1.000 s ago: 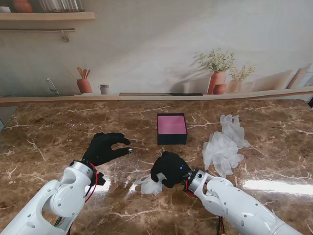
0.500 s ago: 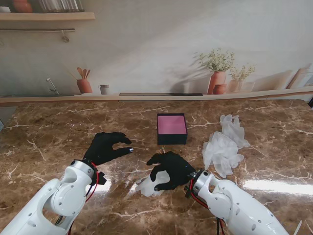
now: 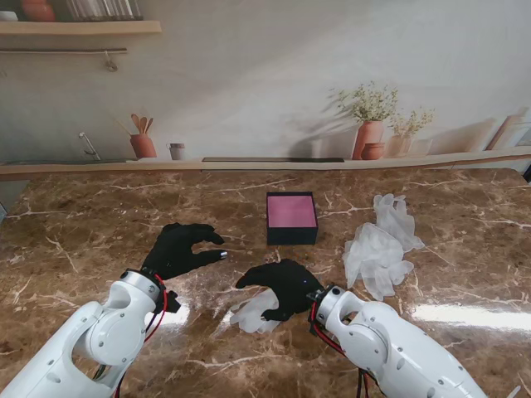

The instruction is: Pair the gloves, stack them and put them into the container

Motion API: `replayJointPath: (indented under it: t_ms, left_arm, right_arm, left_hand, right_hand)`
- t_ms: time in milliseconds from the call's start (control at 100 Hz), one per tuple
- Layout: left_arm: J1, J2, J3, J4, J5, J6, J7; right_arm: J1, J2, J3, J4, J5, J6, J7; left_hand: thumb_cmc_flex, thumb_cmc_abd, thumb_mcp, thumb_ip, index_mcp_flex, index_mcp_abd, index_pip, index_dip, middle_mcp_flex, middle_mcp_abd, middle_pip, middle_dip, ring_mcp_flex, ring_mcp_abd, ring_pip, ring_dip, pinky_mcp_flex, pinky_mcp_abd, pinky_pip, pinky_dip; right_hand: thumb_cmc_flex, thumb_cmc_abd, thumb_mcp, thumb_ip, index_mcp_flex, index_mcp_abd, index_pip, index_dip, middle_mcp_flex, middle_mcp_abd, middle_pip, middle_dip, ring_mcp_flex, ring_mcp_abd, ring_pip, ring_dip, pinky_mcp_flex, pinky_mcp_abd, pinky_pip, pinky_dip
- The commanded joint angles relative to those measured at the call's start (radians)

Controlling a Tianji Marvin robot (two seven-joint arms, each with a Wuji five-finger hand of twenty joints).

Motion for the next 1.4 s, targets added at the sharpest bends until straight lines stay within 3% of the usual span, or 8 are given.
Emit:
replayJointPath:
  t_ms: [0,200,440,720,780,840,980,1390]
  left_arm:
    - [0.000,0.002,0.001,0.003,0.000,0.001,-0.001]
    - [-0.001,0.002,0.005,0.003,-0.001,0.006,-0.004]
    - [0.000,0.001,0.002,0.001,-0.004,0.005,-0.003]
    - [0.004,0.000,0.001,0.002,-0.008,0.002,0.004]
    - [0.007,0.000,-0.002,0.003,-0.010,0.000,0.004]
    - [0.009,0.000,-0.004,0.003,-0.010,0.000,0.003]
    - [0.009,0.000,-0.004,0.002,-0.010,0.001,0.004]
    - [-0.001,-0.001,0.012,0.008,-0.016,0.003,0.002]
  right_arm:
    - [-0.015,0.021,0.006,-0.014,-0.018,0.032,0.043]
    - [-0.001,0.048,-0.038,-0.036,-0.146,0.140,0.096]
    - [0.012,0.053,-0.085,-0.034,-0.161,0.198,0.125]
    - [0.054,0.038,-0.167,0.055,-0.115,0.154,0.011]
    - [0.059,0.031,-0.175,0.081,-0.102,0.136,-0.032]
    - [0.061,0.023,-0.179,0.102,-0.090,0.121,-0.077]
    - [0.055,0.000,-0.161,0.122,-0.030,0.098,-0.122]
    - [-0.006,-0.036,0.038,-0.043,0.056,0.215,-0.129]
  left_hand:
    - [0.024,0.037,-0.025,0.031,0.013,-0.034,-0.002,0.011,0.015,-0.016,-0.024,-0.005,0.029,-0.029,-0.037,-0.009,-0.018,0.013,-0.040,0.010]
    - [0.029,0.040,-0.027,0.031,0.015,-0.034,-0.002,0.011,0.016,-0.015,-0.024,-0.005,0.029,-0.028,-0.039,-0.009,-0.019,0.014,-0.044,0.010]
    - [0.031,0.041,-0.030,0.031,0.017,-0.031,-0.003,0.011,0.017,-0.013,-0.024,-0.005,0.029,-0.029,-0.039,-0.009,-0.019,0.019,-0.051,0.010]
    - [0.034,0.043,-0.037,0.031,0.018,-0.031,-0.002,0.013,0.016,-0.011,-0.024,-0.004,0.026,-0.026,-0.040,-0.010,-0.022,0.014,-0.099,-0.006]
    - [0.035,0.044,-0.037,0.031,0.018,-0.029,-0.002,0.013,0.014,-0.011,-0.025,-0.005,0.025,-0.026,-0.040,-0.010,-0.024,0.011,-0.106,-0.007]
    - [0.035,0.045,-0.039,0.031,0.018,-0.029,-0.002,0.013,0.014,-0.011,-0.025,-0.005,0.024,-0.026,-0.041,-0.010,-0.025,0.011,-0.116,-0.007]
    - [0.036,0.045,-0.042,0.031,0.019,-0.030,-0.002,0.013,0.013,-0.010,-0.026,-0.005,0.022,-0.028,-0.041,-0.011,-0.025,0.009,-0.133,-0.005]
    - [0.039,0.050,-0.050,0.033,0.018,-0.030,-0.004,0.014,0.009,-0.011,-0.028,-0.006,0.016,-0.027,-0.044,-0.012,-0.025,0.005,-0.163,0.009]
  right_hand:
    - [-0.012,-0.036,0.004,0.028,-0.064,0.011,-0.038,-0.026,-0.056,0.018,-0.021,-0.028,-0.043,0.027,-0.023,-0.032,0.019,0.037,-0.004,-0.036]
    - [-0.021,-0.042,-0.017,0.026,-0.140,0.079,-0.030,-0.008,-0.088,0.043,0.039,-0.016,-0.014,0.061,0.015,-0.046,0.137,0.037,0.094,-0.134]
    - [-0.003,-0.067,0.008,0.025,-0.122,0.182,0.102,0.146,-0.026,0.042,0.254,0.164,0.273,0.004,0.226,0.120,0.378,-0.070,0.324,-0.145]
    - [0.077,-0.195,0.109,0.013,0.230,0.019,0.438,0.356,0.417,-0.063,0.495,0.361,0.665,-0.112,0.510,0.295,0.685,-0.220,0.586,-0.135]
    - [0.135,-0.240,0.090,-0.113,0.310,-0.012,0.503,0.394,0.510,-0.072,0.506,0.451,0.727,-0.117,0.562,0.319,0.738,-0.220,0.639,-0.131]
    - [0.190,-0.265,0.069,-0.153,0.369,-0.070,0.615,0.338,0.610,-0.074,0.485,0.485,0.769,-0.116,0.627,0.345,0.766,-0.219,0.706,-0.107]
    - [0.274,-0.263,0.065,-0.134,0.463,-0.149,0.798,0.197,0.716,-0.063,0.443,0.492,0.774,-0.104,0.749,0.343,0.788,-0.228,0.786,-0.104]
    - [0.286,-0.240,0.079,-0.125,0.487,-0.141,0.798,0.154,0.720,-0.048,0.436,0.517,0.772,-0.097,0.772,0.343,0.790,-0.237,0.796,-0.108]
